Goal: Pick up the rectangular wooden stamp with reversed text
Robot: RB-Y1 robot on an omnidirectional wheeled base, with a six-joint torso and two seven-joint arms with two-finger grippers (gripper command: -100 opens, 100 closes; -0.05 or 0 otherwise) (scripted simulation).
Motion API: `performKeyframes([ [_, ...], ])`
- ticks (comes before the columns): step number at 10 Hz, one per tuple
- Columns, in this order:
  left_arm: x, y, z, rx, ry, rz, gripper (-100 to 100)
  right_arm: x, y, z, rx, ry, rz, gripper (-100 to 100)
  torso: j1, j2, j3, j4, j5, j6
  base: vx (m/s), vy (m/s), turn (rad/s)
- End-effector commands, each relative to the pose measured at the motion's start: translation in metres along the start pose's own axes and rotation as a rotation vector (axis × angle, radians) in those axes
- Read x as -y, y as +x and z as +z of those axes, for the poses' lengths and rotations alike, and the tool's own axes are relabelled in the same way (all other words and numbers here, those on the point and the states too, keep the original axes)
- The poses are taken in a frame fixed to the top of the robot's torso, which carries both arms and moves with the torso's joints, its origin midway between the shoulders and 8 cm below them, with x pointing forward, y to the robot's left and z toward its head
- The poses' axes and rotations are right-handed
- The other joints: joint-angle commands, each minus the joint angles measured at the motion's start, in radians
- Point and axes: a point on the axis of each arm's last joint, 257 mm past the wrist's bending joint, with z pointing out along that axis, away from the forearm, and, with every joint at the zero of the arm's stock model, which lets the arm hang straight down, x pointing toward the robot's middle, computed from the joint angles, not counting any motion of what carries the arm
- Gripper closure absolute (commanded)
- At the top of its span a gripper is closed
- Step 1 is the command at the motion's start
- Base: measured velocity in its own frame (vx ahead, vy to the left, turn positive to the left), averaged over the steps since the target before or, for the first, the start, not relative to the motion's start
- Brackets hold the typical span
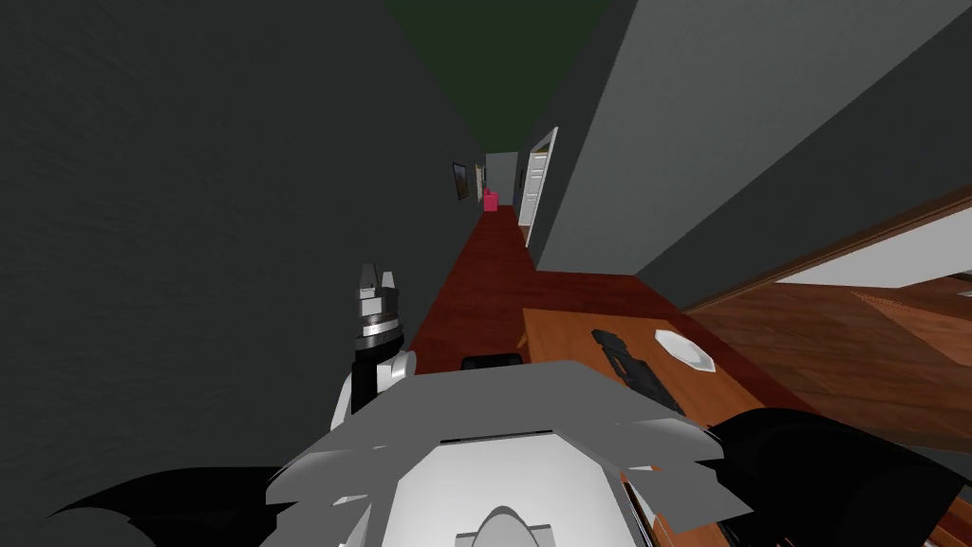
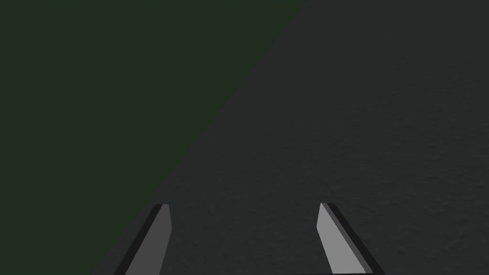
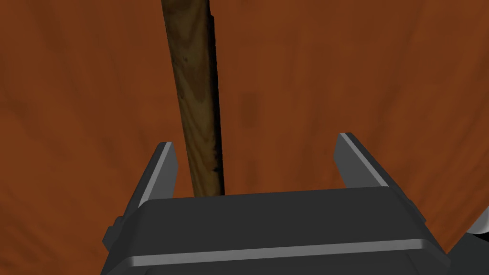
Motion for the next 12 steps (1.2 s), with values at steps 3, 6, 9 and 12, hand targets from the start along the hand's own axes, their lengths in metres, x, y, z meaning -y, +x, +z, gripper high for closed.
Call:
performKeyframes([
  [3, 0.0, 0.0, 0.0, 0.0, 0.0, 0.0, 0, -0.027, 0.016, -0.007, 0.014, 0.052, 0.057, -100, -0.003, 0.001, 0.0, 0.0, 0.0, 0.0, -0.009, -0.088, 0.155],
  [6, 0.0, 0.0, 0.0, 0.0, 0.0, 0.0, 0, -0.047, 0.019, -0.013, 0.034, 0.087, 0.105, -100, -0.005, 0.002, 0.001, 0.0, -0.001, -0.001, -0.02, -0.1, 0.128],
  [9, 0.0, 0.0, 0.0, 0.0, 0.0, 0.0, 0, -0.043, 0.019, -0.012, 0.031, 0.083, 0.095, 100, 0.001, 0.001, 0.0, 0.0, 0.0, 0.0, -0.005, -0.014, 0.005],
  [12, 0.0, 0.0, 0.0, 0.0, 0.0, 0.0, 0, -0.044, 0.019, -0.012, 0.032, 0.081, 0.098, 100, 0.001, 0.001, 0.001, 0.0, 0.0, -0.001, 0.0, 0.0, 0.0],
])
